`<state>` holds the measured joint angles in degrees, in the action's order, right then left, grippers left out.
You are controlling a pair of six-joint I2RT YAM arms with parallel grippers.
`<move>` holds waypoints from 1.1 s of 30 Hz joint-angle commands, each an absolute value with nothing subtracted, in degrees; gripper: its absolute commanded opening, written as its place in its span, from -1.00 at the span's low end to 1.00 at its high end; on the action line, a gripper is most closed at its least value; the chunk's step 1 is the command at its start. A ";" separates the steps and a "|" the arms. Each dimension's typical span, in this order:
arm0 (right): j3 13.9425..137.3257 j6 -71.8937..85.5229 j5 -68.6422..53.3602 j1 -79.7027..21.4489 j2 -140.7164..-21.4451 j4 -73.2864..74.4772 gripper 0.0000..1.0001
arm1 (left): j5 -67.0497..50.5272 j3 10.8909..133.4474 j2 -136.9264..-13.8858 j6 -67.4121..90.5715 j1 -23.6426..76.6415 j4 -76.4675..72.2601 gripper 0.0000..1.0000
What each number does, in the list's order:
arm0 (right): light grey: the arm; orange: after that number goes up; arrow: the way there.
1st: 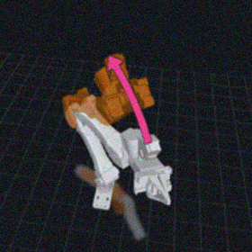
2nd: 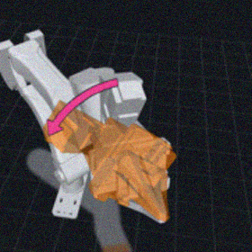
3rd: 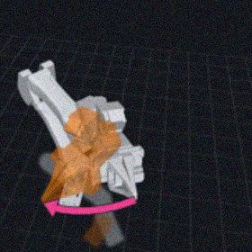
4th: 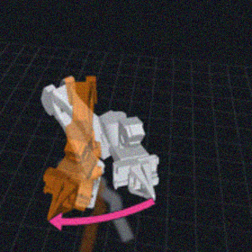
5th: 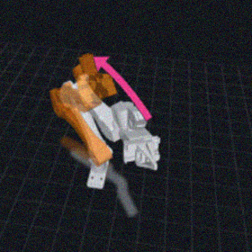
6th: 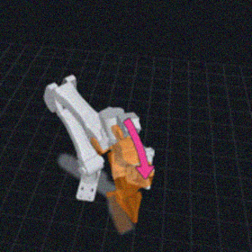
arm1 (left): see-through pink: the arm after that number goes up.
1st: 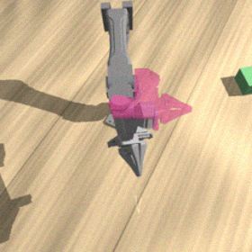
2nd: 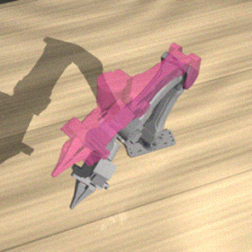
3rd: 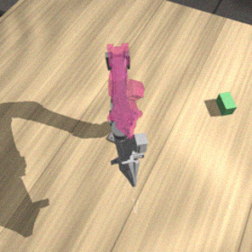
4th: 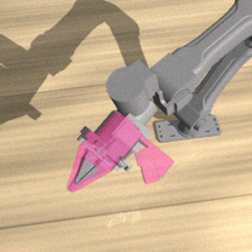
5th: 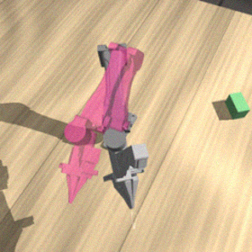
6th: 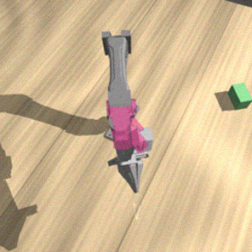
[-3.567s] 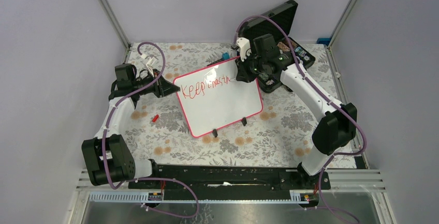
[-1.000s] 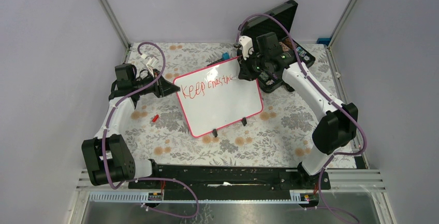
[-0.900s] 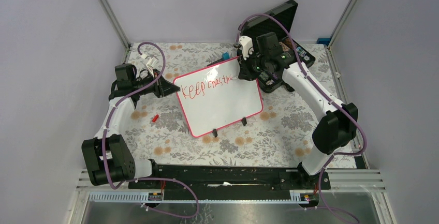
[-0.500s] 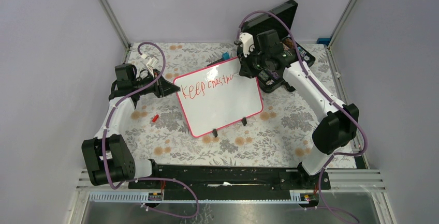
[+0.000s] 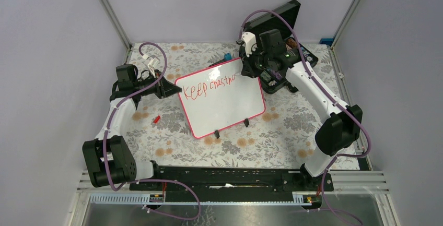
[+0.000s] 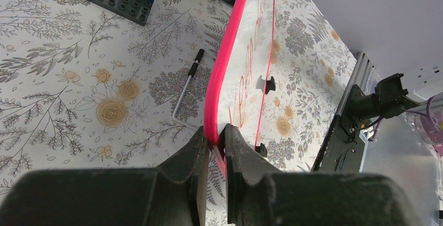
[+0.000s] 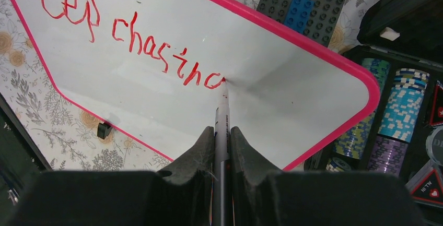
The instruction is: Write a sentence on the whiteboard
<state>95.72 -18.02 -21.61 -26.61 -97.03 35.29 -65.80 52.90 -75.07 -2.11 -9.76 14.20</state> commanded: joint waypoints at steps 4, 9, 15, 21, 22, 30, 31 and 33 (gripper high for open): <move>93.41 -18.72 -21.72 -26.74 -95.51 34.29 -1.00 | -66.21 54.23 -75.06 -5.84 -8.96 12.48 -1.00; 92.18 -18.81 -22.13 -26.72 -94.90 34.33 -1.00 | -66.18 54.14 -75.06 -5.95 -8.95 12.49 -1.00; 89.99 -18.57 -23.20 -26.87 -94.13 34.20 -1.00 | -66.29 54.31 -75.43 -5.97 -8.96 12.55 -1.00; 88.19 -18.16 -23.96 -27.69 -93.60 33.66 -1.00 | -66.20 54.23 -75.41 -5.94 -8.88 12.44 -1.00; 88.16 -18.11 -24.03 -27.85 -93.68 33.60 -1.00 | -66.18 54.23 -75.50 -5.93 -8.90 12.48 -1.00; 90.52 -16.95 -24.91 -30.46 -94.71 33.39 -1.00 | -66.09 54.14 -75.67 -5.90 -8.85 12.48 -1.00; 91.02 -16.68 -25.03 -30.88 -94.88 33.40 -1.00 | -66.04 54.14 -75.67 -5.92 -8.87 12.48 -1.00; 91.86 -16.34 -25.57 -31.49 -94.93 33.50 -1.00 | -66.05 54.14 -75.54 -5.97 -8.88 12.44 -1.00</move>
